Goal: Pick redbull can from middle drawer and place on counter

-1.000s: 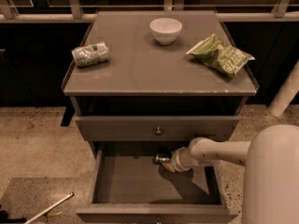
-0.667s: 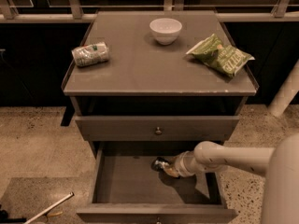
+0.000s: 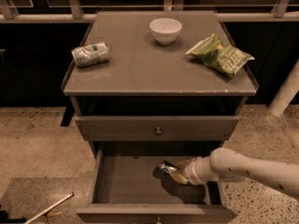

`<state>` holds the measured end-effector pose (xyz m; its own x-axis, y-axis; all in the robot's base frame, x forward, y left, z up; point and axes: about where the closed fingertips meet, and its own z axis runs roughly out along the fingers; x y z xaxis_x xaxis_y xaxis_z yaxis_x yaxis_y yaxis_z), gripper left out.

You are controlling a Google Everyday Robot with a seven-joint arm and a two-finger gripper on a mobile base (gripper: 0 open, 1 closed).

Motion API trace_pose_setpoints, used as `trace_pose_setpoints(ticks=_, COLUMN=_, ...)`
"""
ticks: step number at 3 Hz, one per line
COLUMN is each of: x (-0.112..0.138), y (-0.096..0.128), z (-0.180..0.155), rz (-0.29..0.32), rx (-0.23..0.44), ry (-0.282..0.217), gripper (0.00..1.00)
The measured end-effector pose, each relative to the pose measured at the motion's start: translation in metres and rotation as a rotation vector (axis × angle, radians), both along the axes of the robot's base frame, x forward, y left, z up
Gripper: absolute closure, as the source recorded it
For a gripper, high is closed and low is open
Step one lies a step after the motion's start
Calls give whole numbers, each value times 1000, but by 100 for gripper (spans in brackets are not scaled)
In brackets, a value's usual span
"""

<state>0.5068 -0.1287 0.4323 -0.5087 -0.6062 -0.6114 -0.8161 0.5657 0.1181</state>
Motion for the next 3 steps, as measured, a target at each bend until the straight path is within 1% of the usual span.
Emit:
trace_pose_setpoints(ticks=1, x=-13, y=-10, z=33, rz=19, rx=25, ry=5, gripper=100)
trace_pose_setpoints(ticks=2, x=-19, y=-16, z=76, rz=66, rx=45, ry=-29, gripper=100)
trace_pose_setpoints(ticks=3, x=-22, y=-16, z=77, rz=74, rx=47, ry=-23, gripper=100)
